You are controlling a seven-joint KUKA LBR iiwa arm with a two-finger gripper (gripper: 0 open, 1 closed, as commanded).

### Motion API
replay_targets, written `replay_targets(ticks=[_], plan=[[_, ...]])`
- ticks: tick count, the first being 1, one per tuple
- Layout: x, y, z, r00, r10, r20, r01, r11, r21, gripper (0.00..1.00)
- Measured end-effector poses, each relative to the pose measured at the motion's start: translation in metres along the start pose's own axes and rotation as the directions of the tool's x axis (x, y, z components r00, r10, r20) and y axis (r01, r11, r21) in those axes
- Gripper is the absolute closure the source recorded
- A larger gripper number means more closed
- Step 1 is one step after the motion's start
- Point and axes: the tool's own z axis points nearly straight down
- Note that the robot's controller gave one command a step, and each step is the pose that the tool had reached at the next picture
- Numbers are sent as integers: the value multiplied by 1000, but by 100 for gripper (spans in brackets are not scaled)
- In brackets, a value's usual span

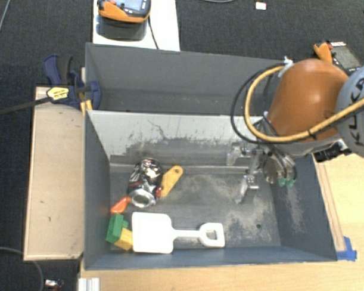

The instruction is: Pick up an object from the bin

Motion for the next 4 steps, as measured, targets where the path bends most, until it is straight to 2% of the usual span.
replay_targets(ticks=[1, 2, 3, 4], plan=[[-1, 0, -5, 1000, 0, 8, 0, 1000, 0, 0], [22, 32, 73, 996, -86, 12, 86, 996, 1, 0], [-4, 98, 69, 928, -373, 20, 372, 928, 8, 0], [54, 103, 102, 930, -369, 4, 369, 930, 3, 0]])
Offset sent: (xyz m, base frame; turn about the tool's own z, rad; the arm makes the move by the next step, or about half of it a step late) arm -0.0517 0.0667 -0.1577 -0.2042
